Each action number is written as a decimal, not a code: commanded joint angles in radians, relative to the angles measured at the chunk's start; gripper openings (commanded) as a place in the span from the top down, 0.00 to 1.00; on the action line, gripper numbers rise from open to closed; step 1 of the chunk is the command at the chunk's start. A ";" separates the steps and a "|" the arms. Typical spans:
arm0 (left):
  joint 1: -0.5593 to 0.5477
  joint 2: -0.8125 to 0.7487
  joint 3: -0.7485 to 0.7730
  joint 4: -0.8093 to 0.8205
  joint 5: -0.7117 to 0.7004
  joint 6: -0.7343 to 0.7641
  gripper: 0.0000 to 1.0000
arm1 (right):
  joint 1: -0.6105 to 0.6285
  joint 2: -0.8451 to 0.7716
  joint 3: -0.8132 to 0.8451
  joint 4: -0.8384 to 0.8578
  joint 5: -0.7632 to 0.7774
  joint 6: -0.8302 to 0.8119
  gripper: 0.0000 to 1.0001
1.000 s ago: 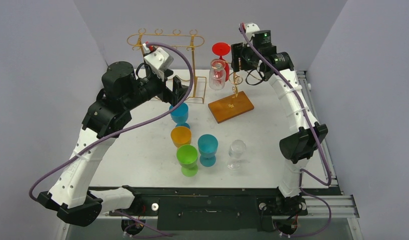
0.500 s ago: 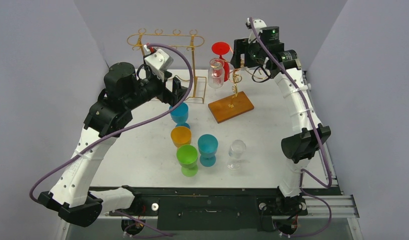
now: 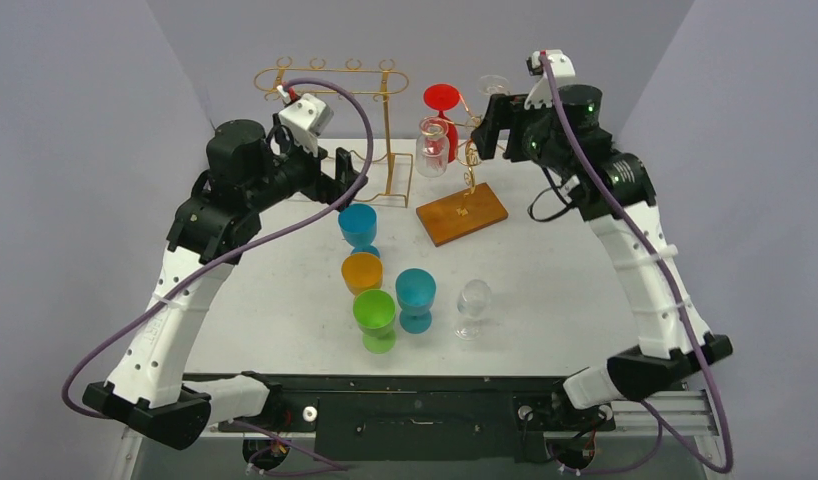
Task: Place the wine glass upside down on the wine glass rack
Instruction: Adjust the wine rack at the center of the board, then pick up the wine glass at the center of the board.
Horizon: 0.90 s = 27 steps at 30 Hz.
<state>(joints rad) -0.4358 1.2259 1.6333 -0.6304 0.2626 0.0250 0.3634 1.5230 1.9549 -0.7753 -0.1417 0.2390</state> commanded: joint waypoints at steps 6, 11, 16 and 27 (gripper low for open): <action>0.202 -0.011 -0.030 -0.117 0.057 -0.060 0.04 | 0.388 -0.207 -0.274 0.046 0.216 0.065 0.25; 0.293 -0.070 -0.101 -0.196 0.087 0.021 0.04 | 0.535 -0.153 -0.388 0.095 0.189 0.095 0.40; 0.315 -0.122 -0.173 -0.276 0.081 0.084 0.04 | 0.641 -0.057 -0.435 0.119 0.181 0.082 0.41; 0.315 -0.176 -0.244 -0.285 0.060 0.103 0.04 | 0.618 -0.113 -0.575 0.041 0.272 0.069 0.45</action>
<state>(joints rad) -0.1272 1.0534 1.3903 -0.9085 0.3149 0.1017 0.9989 1.4982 1.4445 -0.7277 0.0803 0.3080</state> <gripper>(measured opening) 0.963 0.552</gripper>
